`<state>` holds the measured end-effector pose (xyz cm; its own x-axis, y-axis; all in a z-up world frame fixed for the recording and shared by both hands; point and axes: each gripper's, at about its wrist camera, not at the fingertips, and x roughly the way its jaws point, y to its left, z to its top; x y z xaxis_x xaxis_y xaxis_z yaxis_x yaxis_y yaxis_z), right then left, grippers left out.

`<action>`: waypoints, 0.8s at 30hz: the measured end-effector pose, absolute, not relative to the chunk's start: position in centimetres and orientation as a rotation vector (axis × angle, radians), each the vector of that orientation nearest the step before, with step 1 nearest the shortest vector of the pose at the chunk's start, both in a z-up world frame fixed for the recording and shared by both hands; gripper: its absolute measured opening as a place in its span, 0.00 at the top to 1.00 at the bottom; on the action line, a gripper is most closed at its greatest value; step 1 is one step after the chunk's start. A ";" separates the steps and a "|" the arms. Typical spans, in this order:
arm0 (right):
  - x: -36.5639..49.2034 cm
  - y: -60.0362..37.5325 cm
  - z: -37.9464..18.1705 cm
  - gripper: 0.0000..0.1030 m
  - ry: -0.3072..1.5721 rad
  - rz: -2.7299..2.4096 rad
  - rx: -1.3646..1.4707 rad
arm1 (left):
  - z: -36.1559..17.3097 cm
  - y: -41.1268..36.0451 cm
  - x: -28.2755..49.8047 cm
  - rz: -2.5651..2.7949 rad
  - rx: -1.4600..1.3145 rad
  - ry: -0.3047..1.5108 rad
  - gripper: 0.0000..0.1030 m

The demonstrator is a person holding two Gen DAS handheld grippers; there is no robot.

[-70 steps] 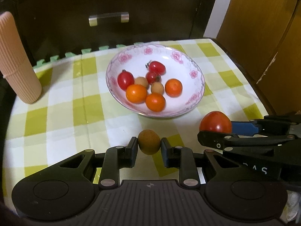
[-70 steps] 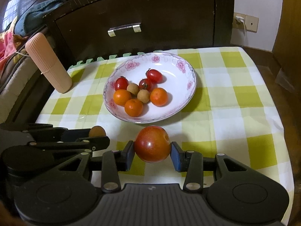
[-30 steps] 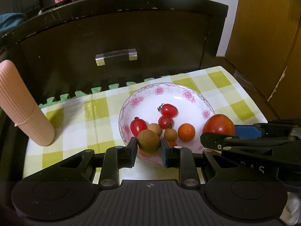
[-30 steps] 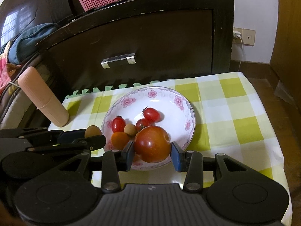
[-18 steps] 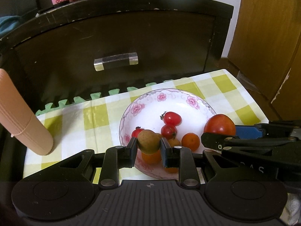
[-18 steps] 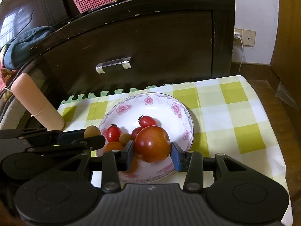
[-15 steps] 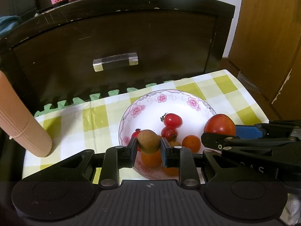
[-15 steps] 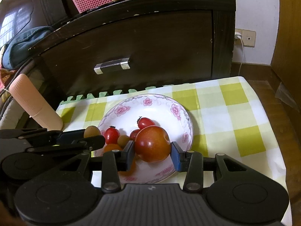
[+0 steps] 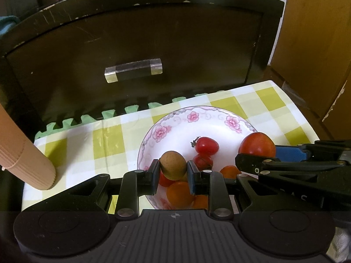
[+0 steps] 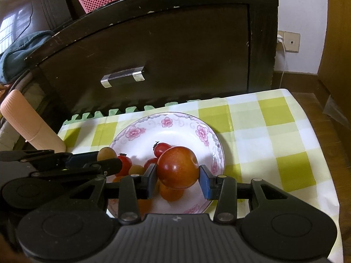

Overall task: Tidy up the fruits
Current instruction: 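Carry the large tomato and the longan over the white flowered plate, then open both tools to release the tomato and longan into the plate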

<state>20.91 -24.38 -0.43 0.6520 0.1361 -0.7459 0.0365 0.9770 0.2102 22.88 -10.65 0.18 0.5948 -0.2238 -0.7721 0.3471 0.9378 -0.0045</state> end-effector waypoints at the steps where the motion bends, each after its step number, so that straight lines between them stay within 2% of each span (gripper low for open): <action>1: 21.1 -24.4 -0.5 0.61 0.861 0.057 0.215 | 0.1 -10.7 22.9 -0.332 0.152 0.874 0.69; 24: 23.4 -25.7 -2.7 0.61 0.889 0.065 0.289 | -1.8 -11.4 25.6 -0.349 0.138 0.907 0.69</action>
<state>23.45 -25.72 -2.71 0.6311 0.1757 -0.7556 0.0631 0.9592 0.2757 25.59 -11.43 -1.76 0.5647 -0.2377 -0.7903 0.3531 0.9351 -0.0290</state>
